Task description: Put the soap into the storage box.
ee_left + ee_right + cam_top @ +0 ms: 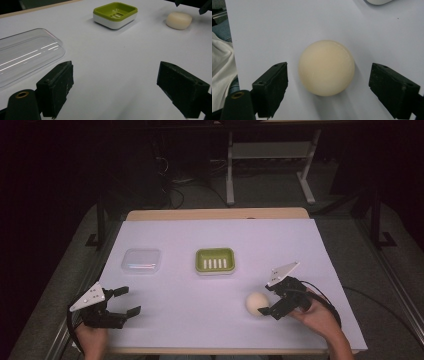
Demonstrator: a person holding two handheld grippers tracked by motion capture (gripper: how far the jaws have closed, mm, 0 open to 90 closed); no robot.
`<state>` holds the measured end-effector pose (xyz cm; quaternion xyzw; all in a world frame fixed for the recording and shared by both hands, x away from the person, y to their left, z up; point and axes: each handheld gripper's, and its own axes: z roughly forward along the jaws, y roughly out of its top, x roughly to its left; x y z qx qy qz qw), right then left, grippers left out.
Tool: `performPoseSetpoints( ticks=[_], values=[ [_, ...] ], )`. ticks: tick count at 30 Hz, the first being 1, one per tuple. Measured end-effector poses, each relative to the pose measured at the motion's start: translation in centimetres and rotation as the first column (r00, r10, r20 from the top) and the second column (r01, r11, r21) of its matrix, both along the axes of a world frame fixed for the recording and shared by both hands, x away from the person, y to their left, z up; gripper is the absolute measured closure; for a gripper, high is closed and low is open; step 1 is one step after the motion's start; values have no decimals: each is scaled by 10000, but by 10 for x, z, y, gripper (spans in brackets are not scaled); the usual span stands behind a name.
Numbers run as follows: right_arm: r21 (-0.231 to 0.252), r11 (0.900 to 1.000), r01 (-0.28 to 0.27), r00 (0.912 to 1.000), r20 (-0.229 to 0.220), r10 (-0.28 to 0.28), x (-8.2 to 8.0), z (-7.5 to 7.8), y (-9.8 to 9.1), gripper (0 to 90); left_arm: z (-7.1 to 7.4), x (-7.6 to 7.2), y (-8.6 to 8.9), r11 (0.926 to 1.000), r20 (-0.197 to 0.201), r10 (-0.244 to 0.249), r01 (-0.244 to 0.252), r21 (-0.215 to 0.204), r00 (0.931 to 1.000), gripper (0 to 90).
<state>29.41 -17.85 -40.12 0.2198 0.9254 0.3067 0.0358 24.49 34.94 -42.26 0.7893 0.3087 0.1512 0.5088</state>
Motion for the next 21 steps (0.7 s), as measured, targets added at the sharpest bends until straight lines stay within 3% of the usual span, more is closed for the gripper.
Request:
performPoseSetpoints(
  ticks=[9, 21],
  values=[
    [-407, 9988, -256, 9996, 58, 259, 5, -6, 12, 145, 0, 0, 0, 10000, 0, -4, 4, -7, 10000, 132],
    [-617, 9977, -281, 9994, -211, 269, 8, -14, 20, 143, 0, 1, -1, 10000, 17, -80, 80, 47, 10000, 132]
  ],
)
